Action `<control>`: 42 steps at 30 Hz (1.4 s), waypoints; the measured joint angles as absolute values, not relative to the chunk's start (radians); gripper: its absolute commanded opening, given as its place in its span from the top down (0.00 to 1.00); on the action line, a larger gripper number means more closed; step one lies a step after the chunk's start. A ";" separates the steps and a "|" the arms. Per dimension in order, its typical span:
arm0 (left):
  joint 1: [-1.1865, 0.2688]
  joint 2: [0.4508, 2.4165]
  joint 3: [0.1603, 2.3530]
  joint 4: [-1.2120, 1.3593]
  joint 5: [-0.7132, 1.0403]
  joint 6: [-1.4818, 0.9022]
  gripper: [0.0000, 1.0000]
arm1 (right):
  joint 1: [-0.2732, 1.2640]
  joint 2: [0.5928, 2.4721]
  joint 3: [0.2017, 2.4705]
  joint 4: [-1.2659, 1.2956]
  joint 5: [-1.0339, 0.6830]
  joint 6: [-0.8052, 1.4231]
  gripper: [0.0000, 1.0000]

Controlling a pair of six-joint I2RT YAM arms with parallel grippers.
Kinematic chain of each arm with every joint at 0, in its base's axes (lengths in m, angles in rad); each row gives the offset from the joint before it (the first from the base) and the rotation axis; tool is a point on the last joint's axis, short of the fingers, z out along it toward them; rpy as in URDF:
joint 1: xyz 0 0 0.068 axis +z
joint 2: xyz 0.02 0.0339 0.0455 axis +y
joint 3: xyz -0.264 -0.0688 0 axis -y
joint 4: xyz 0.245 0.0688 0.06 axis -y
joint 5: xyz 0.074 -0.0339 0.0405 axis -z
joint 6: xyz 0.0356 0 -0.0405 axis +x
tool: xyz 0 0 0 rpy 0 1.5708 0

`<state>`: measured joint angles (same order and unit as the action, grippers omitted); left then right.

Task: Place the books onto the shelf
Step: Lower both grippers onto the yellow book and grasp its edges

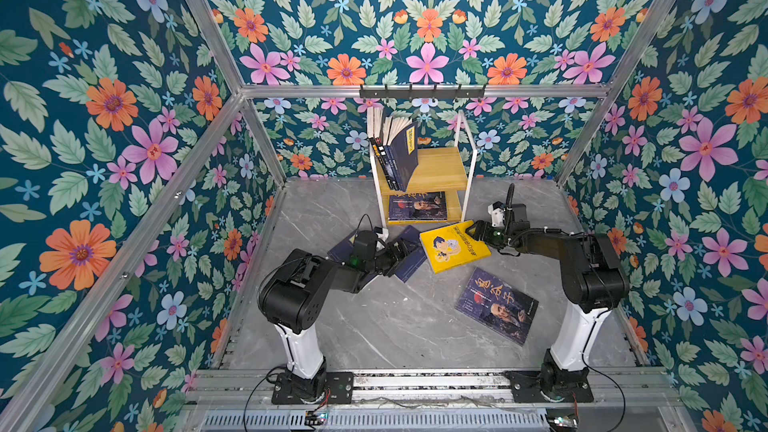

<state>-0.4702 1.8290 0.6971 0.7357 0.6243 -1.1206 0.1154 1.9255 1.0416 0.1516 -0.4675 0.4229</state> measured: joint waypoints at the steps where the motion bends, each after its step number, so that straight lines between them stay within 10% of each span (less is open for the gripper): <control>1: -0.475 1.840 0.710 0.734 0.627 -1.118 0.00 | 0.121 1.924 1.034 0.163 -0.467 0.424 0.23; 19: -0.504 1.911 0.768 0.725 0.624 -1.117 0.24 | 0.199 1.861 0.828 0.401 -0.493 0.540 0.25; 38: -0.520 1.802 0.795 0.515 0.628 -1.062 0.97 | 0.205 1.812 0.776 0.412 -0.506 0.590 0.26; 42: -0.521 1.779 0.793 0.506 0.630 -1.047 1.00 | 0.205 1.780 0.778 0.350 -0.503 0.580 0.24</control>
<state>-0.5205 1.7786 0.7933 0.5060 0.6296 -1.0473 0.2054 1.7802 0.7780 0.3500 -0.5030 0.5797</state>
